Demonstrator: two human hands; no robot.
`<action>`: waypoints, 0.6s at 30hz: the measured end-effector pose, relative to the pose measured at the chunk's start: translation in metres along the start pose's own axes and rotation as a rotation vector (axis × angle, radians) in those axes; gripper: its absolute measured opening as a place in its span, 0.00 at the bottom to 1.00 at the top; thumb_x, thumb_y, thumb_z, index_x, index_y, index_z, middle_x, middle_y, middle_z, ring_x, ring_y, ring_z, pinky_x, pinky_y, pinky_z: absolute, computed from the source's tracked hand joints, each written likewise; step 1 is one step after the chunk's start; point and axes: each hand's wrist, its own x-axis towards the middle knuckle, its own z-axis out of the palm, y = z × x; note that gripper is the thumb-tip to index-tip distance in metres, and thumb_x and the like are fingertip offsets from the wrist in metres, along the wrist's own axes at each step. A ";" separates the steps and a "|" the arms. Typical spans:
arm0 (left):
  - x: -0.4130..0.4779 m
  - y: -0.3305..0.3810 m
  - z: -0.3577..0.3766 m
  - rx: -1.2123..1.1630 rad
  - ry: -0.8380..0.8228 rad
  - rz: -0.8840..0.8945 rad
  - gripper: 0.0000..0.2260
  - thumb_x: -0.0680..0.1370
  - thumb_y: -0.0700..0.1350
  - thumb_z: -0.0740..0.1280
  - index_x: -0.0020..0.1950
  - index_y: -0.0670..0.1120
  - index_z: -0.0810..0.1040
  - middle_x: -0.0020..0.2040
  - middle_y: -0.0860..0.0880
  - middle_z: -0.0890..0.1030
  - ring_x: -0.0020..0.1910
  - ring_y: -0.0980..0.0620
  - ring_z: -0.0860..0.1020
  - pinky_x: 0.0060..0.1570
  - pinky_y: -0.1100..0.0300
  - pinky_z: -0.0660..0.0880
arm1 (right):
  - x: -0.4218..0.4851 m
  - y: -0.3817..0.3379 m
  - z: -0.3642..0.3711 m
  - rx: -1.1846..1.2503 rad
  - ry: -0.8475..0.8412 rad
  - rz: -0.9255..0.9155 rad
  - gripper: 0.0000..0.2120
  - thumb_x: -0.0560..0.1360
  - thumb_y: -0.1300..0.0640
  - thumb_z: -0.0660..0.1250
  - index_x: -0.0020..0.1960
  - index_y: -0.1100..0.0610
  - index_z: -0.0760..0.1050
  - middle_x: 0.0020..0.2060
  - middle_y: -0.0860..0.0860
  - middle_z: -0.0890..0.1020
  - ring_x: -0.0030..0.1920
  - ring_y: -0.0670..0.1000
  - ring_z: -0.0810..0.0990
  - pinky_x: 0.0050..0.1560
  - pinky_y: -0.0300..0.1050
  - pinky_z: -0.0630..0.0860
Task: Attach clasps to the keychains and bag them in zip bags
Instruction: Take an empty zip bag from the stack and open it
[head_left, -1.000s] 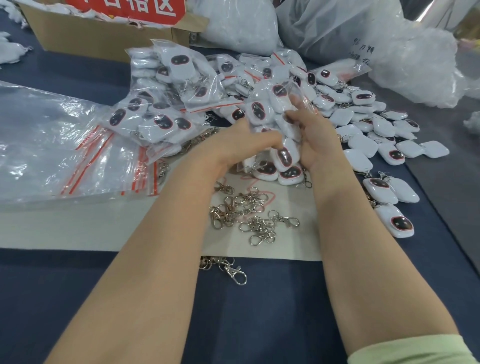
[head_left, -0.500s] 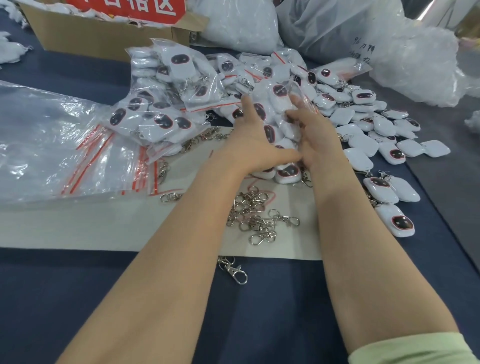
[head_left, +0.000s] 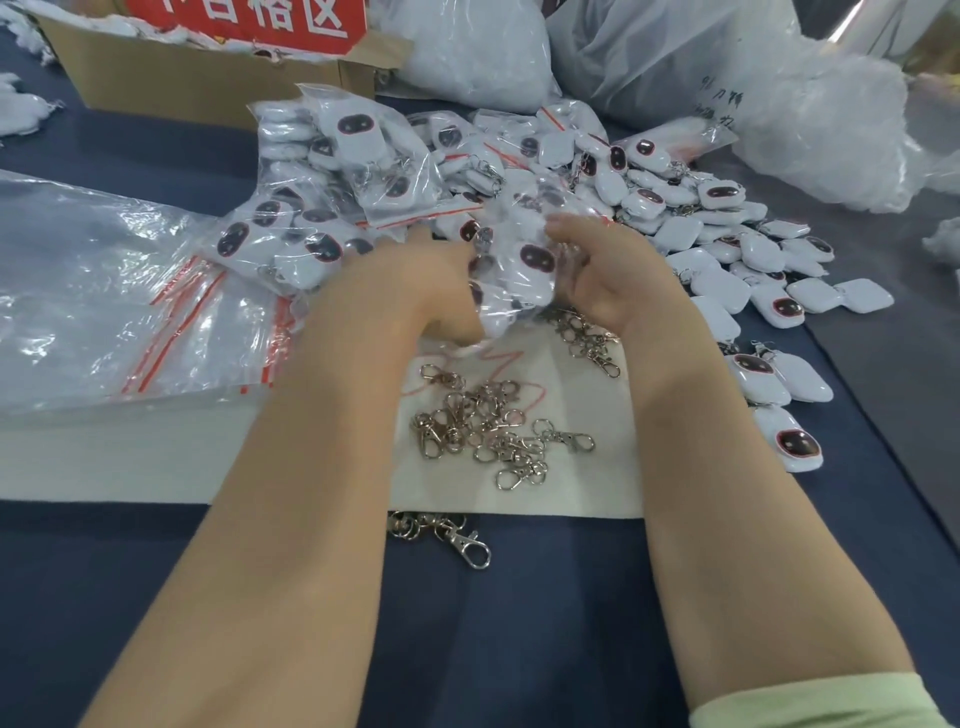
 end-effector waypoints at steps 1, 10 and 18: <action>-0.001 -0.002 -0.003 -0.023 0.037 0.008 0.31 0.73 0.49 0.67 0.74 0.51 0.61 0.71 0.42 0.63 0.68 0.37 0.66 0.67 0.41 0.65 | -0.001 -0.004 0.001 -0.077 -0.027 -0.012 0.02 0.75 0.64 0.67 0.47 0.62 0.75 0.42 0.54 0.79 0.36 0.48 0.79 0.38 0.41 0.80; 0.009 0.014 0.002 -0.879 0.397 -0.076 0.35 0.74 0.70 0.55 0.61 0.41 0.75 0.52 0.44 0.81 0.49 0.45 0.81 0.52 0.50 0.78 | -0.037 -0.055 0.020 -1.001 -0.310 -0.202 0.09 0.74 0.55 0.69 0.53 0.56 0.79 0.52 0.58 0.81 0.49 0.48 0.80 0.57 0.49 0.80; 0.021 0.027 0.022 -0.616 0.532 0.010 0.06 0.78 0.47 0.63 0.46 0.45 0.74 0.45 0.47 0.77 0.42 0.48 0.72 0.41 0.58 0.67 | -0.037 -0.058 -0.003 -0.935 0.189 -0.086 0.10 0.78 0.63 0.60 0.54 0.59 0.78 0.53 0.58 0.83 0.52 0.54 0.82 0.48 0.43 0.77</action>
